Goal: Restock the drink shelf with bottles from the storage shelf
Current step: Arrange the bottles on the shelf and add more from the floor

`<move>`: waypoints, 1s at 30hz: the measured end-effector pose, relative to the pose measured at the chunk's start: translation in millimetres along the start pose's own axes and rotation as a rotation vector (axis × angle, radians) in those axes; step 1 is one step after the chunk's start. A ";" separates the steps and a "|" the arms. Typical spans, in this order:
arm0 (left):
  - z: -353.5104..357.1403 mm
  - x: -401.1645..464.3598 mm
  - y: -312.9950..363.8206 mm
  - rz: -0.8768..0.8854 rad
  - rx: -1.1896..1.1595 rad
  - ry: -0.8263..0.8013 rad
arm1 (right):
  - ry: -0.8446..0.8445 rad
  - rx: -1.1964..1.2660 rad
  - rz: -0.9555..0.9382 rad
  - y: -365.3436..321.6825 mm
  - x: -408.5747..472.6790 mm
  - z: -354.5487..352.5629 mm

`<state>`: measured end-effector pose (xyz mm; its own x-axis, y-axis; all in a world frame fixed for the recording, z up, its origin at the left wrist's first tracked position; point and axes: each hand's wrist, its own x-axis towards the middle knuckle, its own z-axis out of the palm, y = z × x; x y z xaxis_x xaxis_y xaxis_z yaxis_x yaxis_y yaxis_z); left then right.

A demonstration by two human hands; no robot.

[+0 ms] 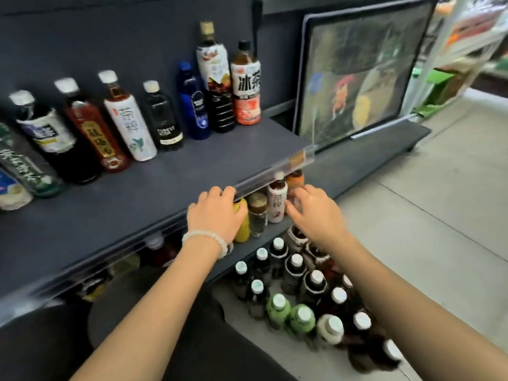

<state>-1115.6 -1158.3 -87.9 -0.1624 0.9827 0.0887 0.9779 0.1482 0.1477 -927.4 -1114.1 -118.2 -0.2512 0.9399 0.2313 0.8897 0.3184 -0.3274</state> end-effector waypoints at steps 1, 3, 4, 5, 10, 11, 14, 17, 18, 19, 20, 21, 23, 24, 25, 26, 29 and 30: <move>7.0 -5.9 13.1 0.010 -0.010 -0.014 | -0.004 0.001 0.025 15.2 -10.1 -2.2; 23.2 -15.5 35.7 0.031 -0.024 -0.052 | -0.012 0.016 0.081 40.6 -30.4 -4.0; 32.6 -19.8 46.7 0.041 -0.034 -0.075 | -0.018 0.027 0.116 52.4 -41.9 -4.2; 42.1 -23.3 55.5 0.047 -0.046 -0.097 | -0.028 0.038 0.151 63.2 -52.5 -2.8; 101.3 -49.5 74.6 -0.022 -0.106 -0.242 | -0.072 0.087 0.275 102.4 -104.1 22.2; 114.3 -55.7 75.9 -0.040 -0.118 -0.271 | -0.100 0.097 0.291 108.1 -112.1 30.1; 143.5 -74.0 79.9 -0.057 -0.125 -0.345 | -0.159 0.125 0.328 118.1 -129.6 49.8; 163.5 -90.5 79.3 -0.011 -0.071 -0.405 | -0.167 0.112 0.342 120.5 -143.7 65.0; 167.6 -94.9 77.1 -0.002 -0.067 -0.427 | -0.182 0.101 0.340 119.5 -149.4 69.3; 171.7 -97.9 73.9 -0.003 -0.067 -0.452 | -0.212 0.086 0.340 118.1 -155.3 74.6; 175.0 -99.0 70.9 -0.007 -0.065 -0.468 | -0.247 0.069 0.341 116.5 -160.2 79.4; 178.1 -98.9 68.4 -0.007 -0.062 -0.476 | -0.277 0.056 0.343 115.1 -164.6 84.3; 182.0 -98.3 67.4 0.013 -0.057 -0.483 | -0.330 0.054 0.356 112.1 -171.7 92.0; 184.1 -97.9 69.0 0.044 -0.056 -0.490 | -0.363 0.047 0.362 111.4 -174.6 96.0; 186.2 -98.1 71.8 0.085 -0.051 -0.502 | -0.406 0.026 0.371 111.0 -177.1 99.4; 188.2 -99.0 74.9 0.127 -0.041 -0.515 | -0.457 -0.006 0.381 110.7 -179.9 102.5; 194.5 -100.1 80.2 0.195 -0.014 -0.545 | -0.538 -0.082 0.412 108.5 -187.3 109.8; 196.8 -99.4 80.6 0.207 -0.008 -0.552 | -0.536 -0.089 0.422 107.4 -188.1 111.5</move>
<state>-994.7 -1222.2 -278.7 0.1266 0.9037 -0.4091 0.9805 -0.0515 0.1896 -827.1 -1242.9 -299.1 -0.0103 0.9198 -0.3922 0.9751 -0.0777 -0.2077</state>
